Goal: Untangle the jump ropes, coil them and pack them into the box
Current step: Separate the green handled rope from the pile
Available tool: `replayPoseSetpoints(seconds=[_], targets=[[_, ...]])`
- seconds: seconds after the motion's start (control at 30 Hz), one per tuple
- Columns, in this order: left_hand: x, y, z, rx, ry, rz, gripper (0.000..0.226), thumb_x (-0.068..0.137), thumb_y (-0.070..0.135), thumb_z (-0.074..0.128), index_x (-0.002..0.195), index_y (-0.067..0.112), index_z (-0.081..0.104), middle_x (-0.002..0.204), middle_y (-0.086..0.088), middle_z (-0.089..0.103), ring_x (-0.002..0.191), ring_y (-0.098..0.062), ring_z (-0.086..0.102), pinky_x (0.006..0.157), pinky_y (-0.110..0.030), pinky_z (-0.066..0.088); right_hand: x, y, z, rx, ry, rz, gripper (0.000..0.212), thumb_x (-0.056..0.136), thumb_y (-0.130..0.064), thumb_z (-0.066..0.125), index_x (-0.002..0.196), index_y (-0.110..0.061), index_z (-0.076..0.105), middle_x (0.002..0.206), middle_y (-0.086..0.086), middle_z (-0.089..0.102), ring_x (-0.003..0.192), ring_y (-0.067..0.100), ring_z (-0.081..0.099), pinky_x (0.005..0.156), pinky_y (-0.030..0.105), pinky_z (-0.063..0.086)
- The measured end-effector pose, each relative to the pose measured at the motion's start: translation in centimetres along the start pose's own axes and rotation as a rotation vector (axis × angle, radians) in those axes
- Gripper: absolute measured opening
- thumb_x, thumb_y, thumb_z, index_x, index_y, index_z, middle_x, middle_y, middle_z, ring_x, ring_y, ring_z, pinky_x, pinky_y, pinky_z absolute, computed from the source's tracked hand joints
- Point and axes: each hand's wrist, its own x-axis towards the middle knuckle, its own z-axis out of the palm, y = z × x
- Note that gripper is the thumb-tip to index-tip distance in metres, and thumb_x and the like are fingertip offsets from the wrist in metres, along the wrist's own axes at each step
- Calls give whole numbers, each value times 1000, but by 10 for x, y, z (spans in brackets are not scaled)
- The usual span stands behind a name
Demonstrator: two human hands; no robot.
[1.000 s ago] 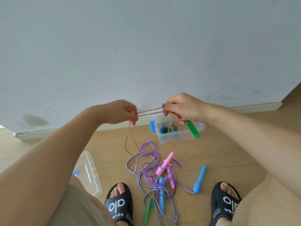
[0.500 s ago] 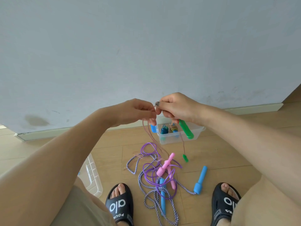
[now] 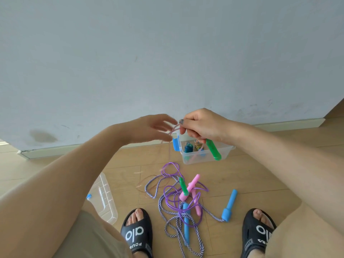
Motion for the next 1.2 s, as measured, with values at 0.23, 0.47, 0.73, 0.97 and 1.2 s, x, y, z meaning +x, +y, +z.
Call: replayPoseSetpoints(seconds=[0.23, 0.47, 0.73, 0.97, 1.2], targets=[[-7, 11, -9, 0, 40, 88, 13, 96, 18, 62, 91, 7, 68, 90, -2, 77, 88, -17, 69, 86, -27, 51, 1, 1, -6, 29, 11, 6, 26, 101, -20, 48, 83, -7, 62, 54, -2, 42, 40, 12, 31, 46, 26, 37], [-9, -17, -17, 281, 87, -173, 15, 86, 24, 71, 101, 27, 70, 100, 13, 73, 100, -9, 66, 96, -33, 50, -4, 9, -14, 24, 35, 26, 28, 102, -21, 48, 83, -6, 62, 51, -4, 39, 41, 12, 30, 45, 26, 35], [4, 20, 13, 111, 127, -39, 84, 83, 46, 74, 151, 30, 27, 126, 15, 62, 118, -3, 57, 107, -32, 42, -1, -4, -5, 90, 44, -22, 27, 102, -18, 46, 86, -4, 63, 51, -3, 39, 41, 11, 31, 46, 25, 34], [-3, 24, 7, 39, 72, 95, 22, 95, 33, 66, 116, 27, 65, 106, 17, 69, 97, 8, 63, 81, -13, 47, 0, -5, -1, 108, 27, -20, 29, 103, -21, 47, 83, -6, 61, 48, -7, 40, 40, 10, 31, 46, 25, 33], [-7, 23, -1, -228, -10, 72, 22, 99, 18, 58, 84, 5, 66, 72, -10, 61, 75, -23, 63, 95, -34, 54, 1, -4, -7, 108, 38, -17, 27, 102, -20, 48, 86, -4, 62, 50, -5, 39, 41, 12, 29, 45, 25, 30]])
